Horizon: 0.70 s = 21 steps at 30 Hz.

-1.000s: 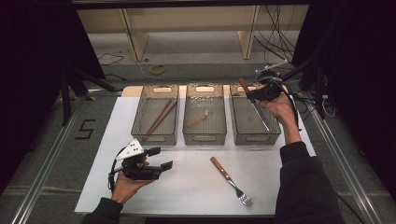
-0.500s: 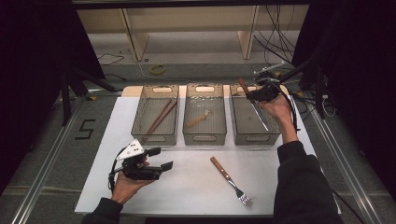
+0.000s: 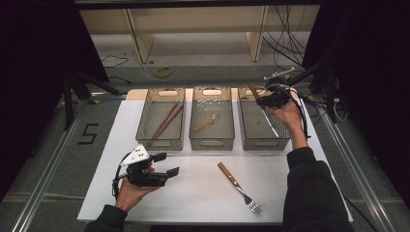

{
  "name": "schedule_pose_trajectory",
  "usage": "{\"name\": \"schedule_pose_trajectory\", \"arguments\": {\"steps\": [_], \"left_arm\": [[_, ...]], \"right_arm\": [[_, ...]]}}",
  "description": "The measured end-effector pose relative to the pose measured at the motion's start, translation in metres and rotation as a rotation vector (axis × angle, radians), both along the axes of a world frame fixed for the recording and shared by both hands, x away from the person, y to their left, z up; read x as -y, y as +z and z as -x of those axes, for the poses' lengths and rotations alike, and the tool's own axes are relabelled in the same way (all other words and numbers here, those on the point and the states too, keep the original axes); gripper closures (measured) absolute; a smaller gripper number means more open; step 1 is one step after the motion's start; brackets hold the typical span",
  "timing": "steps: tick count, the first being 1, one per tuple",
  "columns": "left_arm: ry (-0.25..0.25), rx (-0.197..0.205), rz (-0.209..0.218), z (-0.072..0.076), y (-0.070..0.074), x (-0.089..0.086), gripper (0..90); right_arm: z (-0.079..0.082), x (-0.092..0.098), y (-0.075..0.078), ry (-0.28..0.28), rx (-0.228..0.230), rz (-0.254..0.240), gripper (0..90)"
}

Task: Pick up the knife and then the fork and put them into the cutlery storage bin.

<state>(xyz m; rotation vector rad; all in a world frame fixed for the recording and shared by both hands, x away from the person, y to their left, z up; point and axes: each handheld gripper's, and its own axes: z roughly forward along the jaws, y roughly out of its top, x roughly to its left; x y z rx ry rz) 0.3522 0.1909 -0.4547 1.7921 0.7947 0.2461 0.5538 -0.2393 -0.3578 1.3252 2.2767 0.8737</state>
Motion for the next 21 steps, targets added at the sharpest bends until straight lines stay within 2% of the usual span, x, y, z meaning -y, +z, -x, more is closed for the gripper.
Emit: {"name": "schedule_pose_trajectory", "arguments": {"steps": [12,21], "left_arm": [[-0.001,-0.001,0.001,0.000,0.000,0.000,19.4],[0.000,0.001,0.001,0.000,0.000,0.000,19.4]], "right_arm": [[-0.001,0.002,-0.007,-0.011,-0.008,0.006,76.9],[-0.001,0.004,-0.020,-0.027,-0.033,0.017,76.6]]}}
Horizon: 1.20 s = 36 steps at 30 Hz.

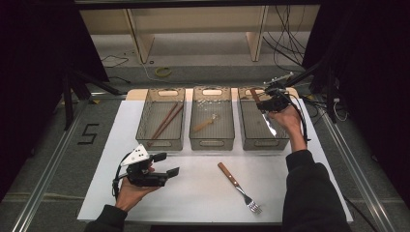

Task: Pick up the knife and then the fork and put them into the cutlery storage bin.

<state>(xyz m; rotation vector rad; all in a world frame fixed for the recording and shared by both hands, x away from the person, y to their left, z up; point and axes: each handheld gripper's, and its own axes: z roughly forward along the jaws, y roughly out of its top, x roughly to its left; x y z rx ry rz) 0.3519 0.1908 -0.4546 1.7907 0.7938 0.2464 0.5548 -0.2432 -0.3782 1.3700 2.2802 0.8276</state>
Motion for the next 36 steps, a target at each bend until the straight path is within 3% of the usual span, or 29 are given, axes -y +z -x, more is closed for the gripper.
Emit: {"name": "schedule_pose_trajectory", "arguments": {"steps": [3,8,19,28,36], "left_arm": [[-0.001,-0.002,-0.001,0.000,0.000,0.000,19.3],[-0.001,-0.001,-0.002,0.000,0.000,0.000,19.3],[0.000,-0.001,-0.001,0.000,0.000,0.000,19.1],[0.009,-0.003,-0.001,0.001,-0.001,-0.002,19.0],[0.009,0.001,0.000,0.002,0.000,-0.002,18.9]], "right_arm": [[-0.001,0.003,-0.006,-0.024,-0.021,-0.003,74.8],[0.000,0.003,-0.004,-0.038,-0.031,-0.023,56.2],[0.017,-0.015,0.008,0.024,-0.020,-0.045,40.8],[0.055,-0.033,0.014,0.100,-0.019,-0.048,33.7],[0.094,-0.045,0.016,0.201,-0.002,-0.071,32.1]]}}
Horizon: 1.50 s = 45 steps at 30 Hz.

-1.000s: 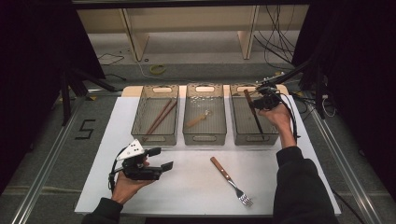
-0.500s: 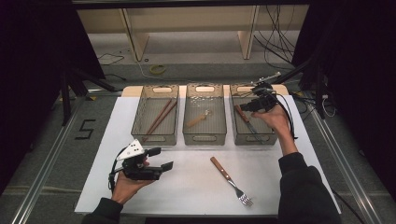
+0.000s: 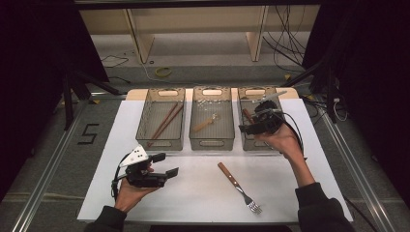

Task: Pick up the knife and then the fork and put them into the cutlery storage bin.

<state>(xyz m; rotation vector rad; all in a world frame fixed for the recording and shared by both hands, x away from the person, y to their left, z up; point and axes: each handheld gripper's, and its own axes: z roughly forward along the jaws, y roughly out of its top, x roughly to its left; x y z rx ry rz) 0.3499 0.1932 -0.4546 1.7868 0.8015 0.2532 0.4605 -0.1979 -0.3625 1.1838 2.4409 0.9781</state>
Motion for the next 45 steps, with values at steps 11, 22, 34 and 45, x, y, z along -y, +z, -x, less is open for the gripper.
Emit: {"name": "schedule_pose_trajectory", "arguments": {"steps": [11,22,34,45], "left_arm": [[0.000,0.001,0.001,0.000,0.000,0.000,18.9],[0.002,0.003,0.003,0.000,0.000,0.000,18.8],[0.001,0.004,-0.001,0.000,0.000,0.000,18.8],[-0.001,0.005,-0.002,0.001,0.000,0.000,18.8]], "right_arm": [[0.035,-0.015,-0.014,0.084,-0.014,0.001,31.0],[0.051,-0.031,-0.031,0.163,-0.071,0.049,31.0],[0.064,-0.043,-0.044,0.217,-0.117,0.095,31.1],[0.071,-0.055,-0.065,0.266,-0.195,0.188,34.5]]}}
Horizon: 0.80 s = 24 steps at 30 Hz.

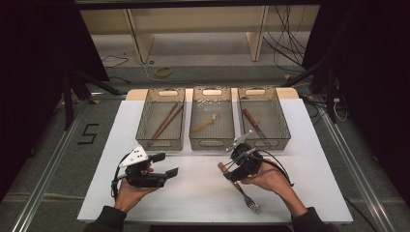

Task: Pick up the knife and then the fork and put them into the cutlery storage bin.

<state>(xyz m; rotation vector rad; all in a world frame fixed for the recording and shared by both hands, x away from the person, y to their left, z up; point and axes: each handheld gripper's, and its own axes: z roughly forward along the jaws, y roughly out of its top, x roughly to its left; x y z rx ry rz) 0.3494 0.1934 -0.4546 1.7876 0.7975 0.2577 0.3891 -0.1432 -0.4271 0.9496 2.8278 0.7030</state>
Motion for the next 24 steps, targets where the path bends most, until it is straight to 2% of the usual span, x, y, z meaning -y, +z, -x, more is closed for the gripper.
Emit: {"name": "schedule_pose_trajectory", "arguments": {"steps": [9,16,24], "left_arm": [[-0.001,0.000,-0.002,0.000,0.000,0.000,18.7],[-0.002,0.001,-0.001,0.000,0.000,0.000,18.7],[-0.002,0.001,-0.002,0.000,0.000,0.000,18.7]], "right_arm": [[0.003,-0.002,-0.014,0.027,-0.042,0.081,42.8],[0.004,-0.003,-0.023,0.038,-0.070,0.125,50.3],[0.005,-0.005,-0.029,0.055,-0.090,0.154,57.8]]}}
